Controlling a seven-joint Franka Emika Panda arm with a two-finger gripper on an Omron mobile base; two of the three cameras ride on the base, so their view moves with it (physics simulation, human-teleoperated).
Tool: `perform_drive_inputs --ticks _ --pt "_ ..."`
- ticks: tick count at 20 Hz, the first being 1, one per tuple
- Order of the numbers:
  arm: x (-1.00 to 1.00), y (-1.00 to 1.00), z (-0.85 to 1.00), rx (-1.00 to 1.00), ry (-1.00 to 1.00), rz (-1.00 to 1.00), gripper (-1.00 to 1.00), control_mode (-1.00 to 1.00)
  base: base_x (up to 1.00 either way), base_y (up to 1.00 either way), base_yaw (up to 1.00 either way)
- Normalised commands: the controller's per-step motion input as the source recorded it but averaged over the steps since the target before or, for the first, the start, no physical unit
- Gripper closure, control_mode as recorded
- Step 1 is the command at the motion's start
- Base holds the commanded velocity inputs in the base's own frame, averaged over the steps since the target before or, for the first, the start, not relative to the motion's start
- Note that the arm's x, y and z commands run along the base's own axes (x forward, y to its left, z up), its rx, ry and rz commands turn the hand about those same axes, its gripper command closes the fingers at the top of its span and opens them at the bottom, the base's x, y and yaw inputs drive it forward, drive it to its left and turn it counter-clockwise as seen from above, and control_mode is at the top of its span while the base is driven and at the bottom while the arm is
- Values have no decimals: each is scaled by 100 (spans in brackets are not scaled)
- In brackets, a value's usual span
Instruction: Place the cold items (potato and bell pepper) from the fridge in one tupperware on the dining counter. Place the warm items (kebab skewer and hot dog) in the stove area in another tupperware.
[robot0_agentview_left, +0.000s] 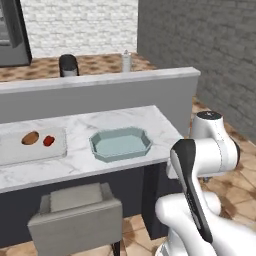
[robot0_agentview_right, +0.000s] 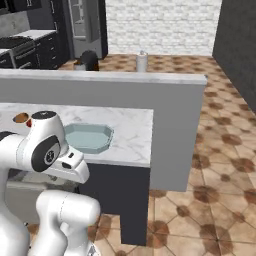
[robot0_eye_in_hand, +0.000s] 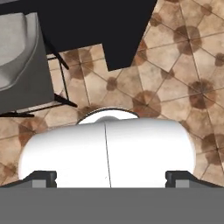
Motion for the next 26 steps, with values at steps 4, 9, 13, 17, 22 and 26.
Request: perform_drive_inputs --ticks 4,9,13,17,22,26 --pt "0 0 0 0 0 0 -100 100 24 -100 2" --pt "0 0 0 0 0 0 -100 100 36 -100 5" --pt "0 0 0 0 0 0 -100 100 43 -100 6" --pt "0 0 0 0 0 0 -100 100 47 -100 7" --pt "0 0 0 0 0 0 -100 100 53 -99 8" --pt "0 0 0 0 0 0 -100 100 69 -87 12"
